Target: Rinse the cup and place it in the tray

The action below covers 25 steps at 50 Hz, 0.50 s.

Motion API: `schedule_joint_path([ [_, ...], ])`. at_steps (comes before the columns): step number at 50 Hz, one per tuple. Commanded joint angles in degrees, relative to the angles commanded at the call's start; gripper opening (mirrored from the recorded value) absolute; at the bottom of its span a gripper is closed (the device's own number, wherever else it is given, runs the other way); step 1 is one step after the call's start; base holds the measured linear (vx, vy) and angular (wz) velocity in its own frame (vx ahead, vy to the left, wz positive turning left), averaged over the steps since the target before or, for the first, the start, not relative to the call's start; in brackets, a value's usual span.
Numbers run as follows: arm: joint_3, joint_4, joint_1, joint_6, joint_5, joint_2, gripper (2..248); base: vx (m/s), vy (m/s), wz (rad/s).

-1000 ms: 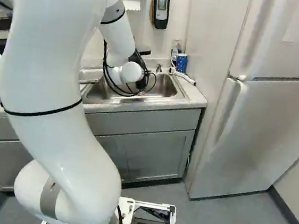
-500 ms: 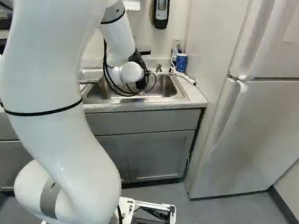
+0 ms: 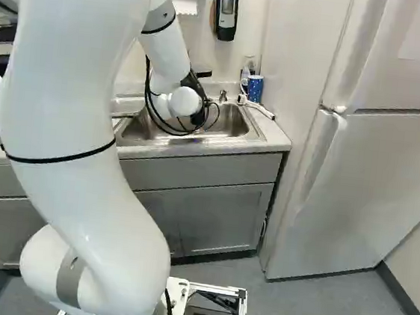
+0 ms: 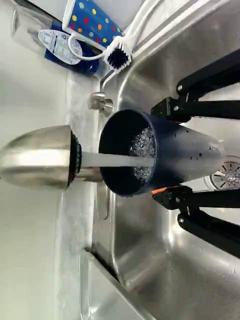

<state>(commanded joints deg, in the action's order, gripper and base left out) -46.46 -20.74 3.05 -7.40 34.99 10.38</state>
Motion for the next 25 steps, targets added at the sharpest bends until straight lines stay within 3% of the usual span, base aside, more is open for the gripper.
schedule_joint_path([
  [25, 0.0, 0.0, 0.0, 0.0, 0.0, 0.0, 126, 0.000, 0.000, 0.000],
])
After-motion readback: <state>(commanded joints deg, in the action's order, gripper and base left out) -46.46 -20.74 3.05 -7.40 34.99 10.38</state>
